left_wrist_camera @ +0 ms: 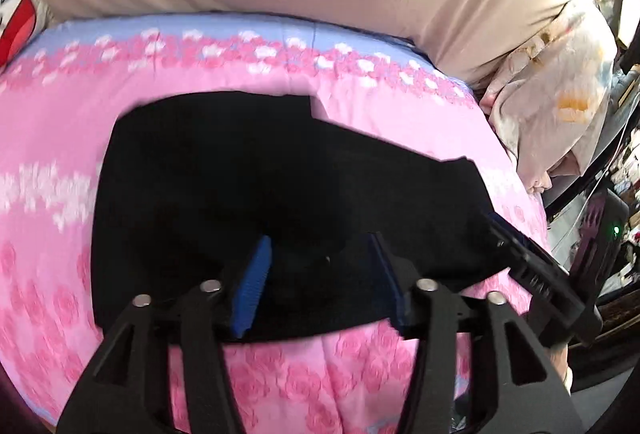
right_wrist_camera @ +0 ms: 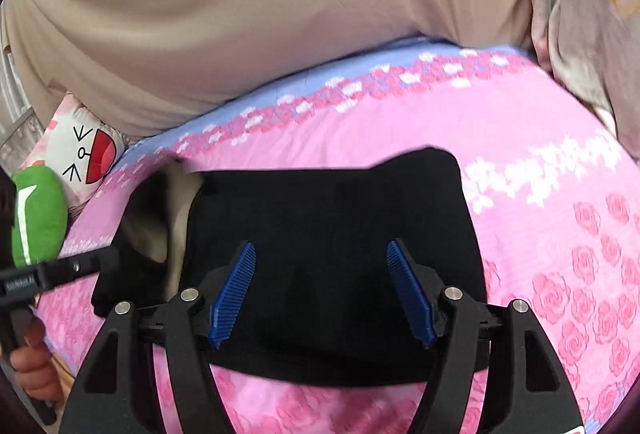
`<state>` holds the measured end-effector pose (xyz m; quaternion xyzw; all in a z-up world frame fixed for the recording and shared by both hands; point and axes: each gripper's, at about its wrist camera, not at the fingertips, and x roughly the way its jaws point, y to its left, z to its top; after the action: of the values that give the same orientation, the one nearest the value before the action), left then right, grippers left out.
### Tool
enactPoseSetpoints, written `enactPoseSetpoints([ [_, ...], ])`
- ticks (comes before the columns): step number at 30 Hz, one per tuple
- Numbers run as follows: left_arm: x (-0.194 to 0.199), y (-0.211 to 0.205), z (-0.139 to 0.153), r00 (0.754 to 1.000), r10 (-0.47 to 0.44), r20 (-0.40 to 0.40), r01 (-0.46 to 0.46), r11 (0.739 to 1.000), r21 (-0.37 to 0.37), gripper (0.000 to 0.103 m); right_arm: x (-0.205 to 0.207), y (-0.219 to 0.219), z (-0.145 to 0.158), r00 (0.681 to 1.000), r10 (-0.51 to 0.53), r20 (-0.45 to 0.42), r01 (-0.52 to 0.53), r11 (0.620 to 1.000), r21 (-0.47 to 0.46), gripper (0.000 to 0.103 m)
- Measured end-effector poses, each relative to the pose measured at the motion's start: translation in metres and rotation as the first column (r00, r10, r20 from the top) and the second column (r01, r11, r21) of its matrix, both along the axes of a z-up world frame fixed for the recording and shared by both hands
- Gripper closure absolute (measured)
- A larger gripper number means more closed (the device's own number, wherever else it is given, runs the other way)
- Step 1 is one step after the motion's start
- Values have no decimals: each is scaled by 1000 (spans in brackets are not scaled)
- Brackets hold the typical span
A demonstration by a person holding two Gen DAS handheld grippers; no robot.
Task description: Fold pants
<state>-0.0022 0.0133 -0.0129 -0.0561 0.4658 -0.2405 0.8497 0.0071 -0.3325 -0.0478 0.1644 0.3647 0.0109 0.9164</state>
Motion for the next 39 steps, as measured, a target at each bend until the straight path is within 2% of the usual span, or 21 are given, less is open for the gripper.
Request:
enactPoseSetpoints([
  [2,-10,24,5,999,49,15,-49,998,-27,18,1,-3,-4,1000,16,-3,-16,999,30,33],
  [6,-21,78,27,975,202,96,-202,979,-4,15,20,11,-2,992,123,7,-123,981,149,28],
  [8,-27,105,34,946,290,147,-297,954,29,13,38,32,0,977,213,20,-213,955,205,22],
  [10,-27,127,34,912,366,185,-385,920,77,13,58,61,-2,952,304,18,-298,918,261,20],
  [12,-28,141,30,889,404,215,-433,894,112,13,74,83,-8,934,357,-11,-339,894,293,20],
  [14,-30,156,27,880,416,227,-452,882,135,13,87,106,-18,919,390,-59,-357,886,297,20],
  [15,-30,158,24,879,418,229,-455,880,140,12,93,121,-25,912,402,-80,-364,884,295,25],
  [16,-31,164,20,880,419,225,-456,878,145,12,94,129,-28,905,418,-83,-378,877,296,36],
  [17,-30,168,17,880,422,217,-457,877,148,12,96,140,-32,897,432,-92,-392,875,283,67],
  [18,-29,168,14,882,423,208,-456,877,151,12,97,153,-32,898,425,-115,-393,891,226,85],
  [19,-26,169,11,883,426,198,-457,877,150,12,97,164,-26,892,439,-113,-414,890,189,85],
  [21,-26,173,13,882,431,191,-459,878,136,12,93,177,-2,876,478,-59,-462,869,179,87],
  [25,-27,166,30,879,417,231,-447,890,94,12,71,159,84,863,488,133,-503,856,122,88],
  [28,-28,155,35,884,394,251,-425,901,84,9,44,111,122,887,407,220,-428,902,55,87],
  [31,-23,138,29,904,360,232,-389,917,93,9,26,57,113,943,274,187,-281,960,15,84],
  [33,-19,123,23,918,334,213,-361,927,104,9,20,16,76,987,134,86,-135,991,9,79],
  [35,-15,103,17,936,294,194,-319,942,109,9,22,-17,24,998,31,-49,-30,999,27,77],
  [36,-13,94,14,944,274,185,-298,948,112,9,25,-30,-8,991,-21,-132,24,999,23,73],
  [37,-11,83,10,952,254,173,-275,954,114,9,25,-37,-25,986,-33,-161,41,998,44,73],
  [38,-8,73,7,957,241,162,-262,958,120,9,18,-46,-34,993,-36,-113,52,989,142,72],
  [39,-6,64,4,961,230,153,-250,960,126,9,12,-52,-32,995,-43,-86,58,980,192,70],
])
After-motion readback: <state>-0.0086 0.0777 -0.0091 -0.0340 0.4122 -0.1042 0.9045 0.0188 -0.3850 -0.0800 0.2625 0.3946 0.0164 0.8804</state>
